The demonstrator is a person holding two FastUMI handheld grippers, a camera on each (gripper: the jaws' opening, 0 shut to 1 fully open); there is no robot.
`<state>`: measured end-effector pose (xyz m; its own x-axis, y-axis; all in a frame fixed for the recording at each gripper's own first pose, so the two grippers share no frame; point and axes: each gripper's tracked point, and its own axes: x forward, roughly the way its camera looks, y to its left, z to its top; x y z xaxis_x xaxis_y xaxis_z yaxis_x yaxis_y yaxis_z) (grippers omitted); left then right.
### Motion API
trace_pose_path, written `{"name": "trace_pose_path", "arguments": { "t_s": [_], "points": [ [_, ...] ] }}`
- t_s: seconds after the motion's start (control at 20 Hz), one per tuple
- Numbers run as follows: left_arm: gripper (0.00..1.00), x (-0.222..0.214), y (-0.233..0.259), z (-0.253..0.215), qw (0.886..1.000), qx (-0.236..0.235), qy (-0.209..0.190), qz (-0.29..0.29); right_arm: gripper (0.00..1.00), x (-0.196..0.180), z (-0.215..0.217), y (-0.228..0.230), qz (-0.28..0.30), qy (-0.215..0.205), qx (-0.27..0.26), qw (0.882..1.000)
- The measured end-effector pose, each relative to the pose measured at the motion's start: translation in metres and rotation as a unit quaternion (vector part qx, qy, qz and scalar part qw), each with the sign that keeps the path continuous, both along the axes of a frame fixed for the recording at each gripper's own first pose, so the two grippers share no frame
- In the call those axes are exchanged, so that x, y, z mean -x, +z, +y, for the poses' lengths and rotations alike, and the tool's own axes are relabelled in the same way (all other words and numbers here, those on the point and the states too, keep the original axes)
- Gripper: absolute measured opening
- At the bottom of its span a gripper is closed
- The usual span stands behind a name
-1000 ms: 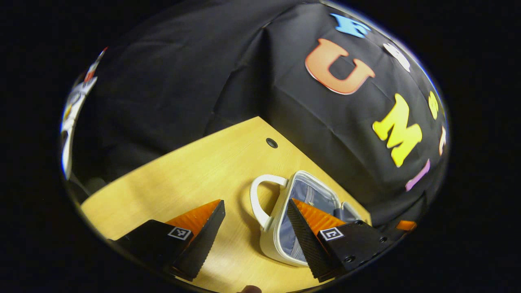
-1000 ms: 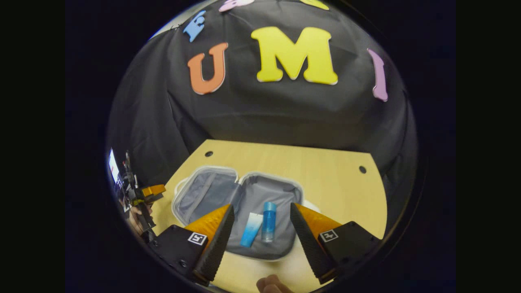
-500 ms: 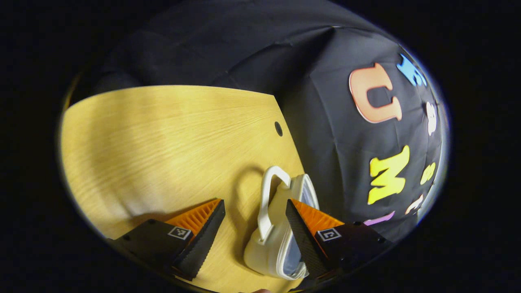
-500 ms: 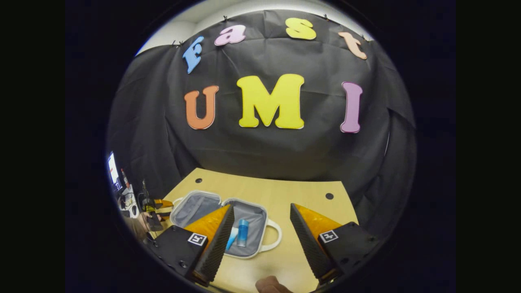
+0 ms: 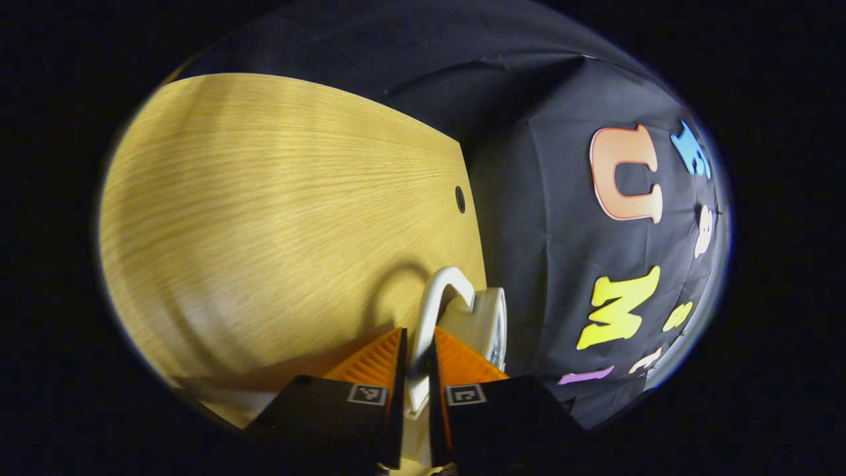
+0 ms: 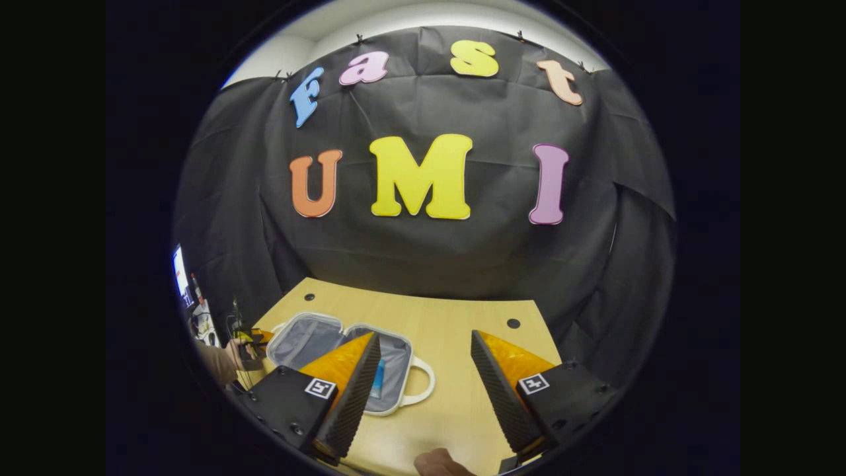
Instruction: First open the suitcase, pack the skin care products into it, and then close the suitcase.
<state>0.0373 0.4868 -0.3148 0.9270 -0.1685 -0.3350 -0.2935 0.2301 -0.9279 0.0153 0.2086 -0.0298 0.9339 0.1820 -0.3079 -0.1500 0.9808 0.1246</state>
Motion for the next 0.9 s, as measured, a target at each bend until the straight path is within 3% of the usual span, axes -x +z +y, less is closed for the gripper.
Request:
{"name": "trace_pose_path", "arguments": {
  "t_s": [0.25,0.4,0.45,0.65,0.7,0.8,0.85,0.9],
  "points": [
    [0.05,0.001,0.030,-0.007,0.993,-0.113,-0.024,0.012,0.81,0.003,-0.036,-0.002,-0.004,-0.020,-0.017,1.000],
    [0.04,0.000,0.076,-0.008,0.986,-0.166,-0.024,-0.005,0.77,0.001,-0.055,-0.007,-0.004,-0.028,-0.035,0.999],
    [0.04,-0.001,0.091,-0.012,0.982,-0.186,-0.026,-0.009,0.81,0.002,-0.062,-0.009,-0.004,-0.028,-0.039,0.999],
    [0.04,-0.004,0.140,-0.037,0.954,-0.298,-0.041,-0.015,0.81,0.005,-0.087,-0.012,-0.011,-0.021,-0.038,0.999],
    [0.04,-0.005,0.156,-0.044,0.947,-0.317,-0.042,-0.022,0.77,0.006,-0.090,-0.013,-0.010,-0.016,-0.041,0.999],
    [0.03,-0.005,0.184,-0.063,0.934,-0.354,-0.043,-0.029,0.81,0.005,-0.099,-0.012,-0.015,-0.007,-0.040,0.999],
    [0.04,-0.004,0.194,-0.072,0.924,-0.378,-0.044,-0.029,0.77,0.006,-0.103,-0.012,-0.019,-0.002,-0.035,0.999],
    [0.04,-0.001,0.201,-0.083,0.913,-0.404,-0.046,-0.031,0.81,0.006,-0.109,-0.011,-0.022,0.001,-0.028,0.999]
  ]
}}
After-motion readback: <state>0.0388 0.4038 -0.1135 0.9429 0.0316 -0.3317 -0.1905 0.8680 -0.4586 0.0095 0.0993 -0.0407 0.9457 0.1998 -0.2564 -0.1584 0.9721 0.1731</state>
